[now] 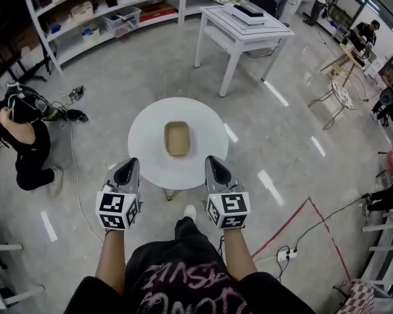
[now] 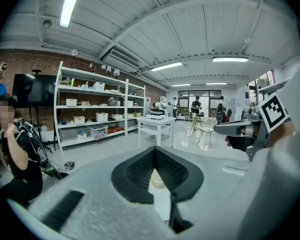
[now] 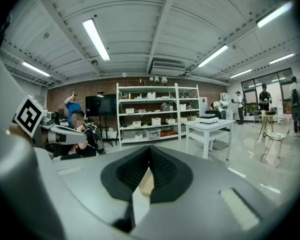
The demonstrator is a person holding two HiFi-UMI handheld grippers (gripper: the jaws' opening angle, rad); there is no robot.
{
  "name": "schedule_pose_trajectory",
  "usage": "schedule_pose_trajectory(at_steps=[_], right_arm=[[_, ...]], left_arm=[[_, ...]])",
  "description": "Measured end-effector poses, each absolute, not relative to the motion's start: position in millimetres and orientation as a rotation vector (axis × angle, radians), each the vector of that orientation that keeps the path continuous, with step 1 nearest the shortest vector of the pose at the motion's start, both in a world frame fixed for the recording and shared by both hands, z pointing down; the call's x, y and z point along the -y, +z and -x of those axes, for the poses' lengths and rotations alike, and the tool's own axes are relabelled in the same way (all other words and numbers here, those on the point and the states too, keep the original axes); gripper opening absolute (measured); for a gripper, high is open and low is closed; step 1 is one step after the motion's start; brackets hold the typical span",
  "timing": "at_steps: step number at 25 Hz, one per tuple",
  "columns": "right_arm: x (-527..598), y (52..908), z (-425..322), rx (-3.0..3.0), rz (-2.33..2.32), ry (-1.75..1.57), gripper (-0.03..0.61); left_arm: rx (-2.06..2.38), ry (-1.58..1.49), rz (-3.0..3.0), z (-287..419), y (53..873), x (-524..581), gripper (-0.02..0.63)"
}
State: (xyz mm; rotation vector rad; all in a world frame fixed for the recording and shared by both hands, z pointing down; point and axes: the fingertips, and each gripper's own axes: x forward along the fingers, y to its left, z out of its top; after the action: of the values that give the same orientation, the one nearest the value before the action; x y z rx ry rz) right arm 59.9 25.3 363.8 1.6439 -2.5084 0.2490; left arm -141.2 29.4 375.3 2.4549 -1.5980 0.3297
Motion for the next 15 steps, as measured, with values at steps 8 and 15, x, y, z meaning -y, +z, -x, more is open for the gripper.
schedule_pose_trajectory(at_steps=[8, 15], right_arm=[[43, 378, -75, 2.52, -1.618, 0.317, 0.006], [97, 376, -93, 2.541, -1.577, 0.326, 0.006]], left_arm=[[1.606, 0.385, -2.419, 128, 386, 32, -0.005], [1.621, 0.413, -2.394, 107, 386, 81, -0.005]])
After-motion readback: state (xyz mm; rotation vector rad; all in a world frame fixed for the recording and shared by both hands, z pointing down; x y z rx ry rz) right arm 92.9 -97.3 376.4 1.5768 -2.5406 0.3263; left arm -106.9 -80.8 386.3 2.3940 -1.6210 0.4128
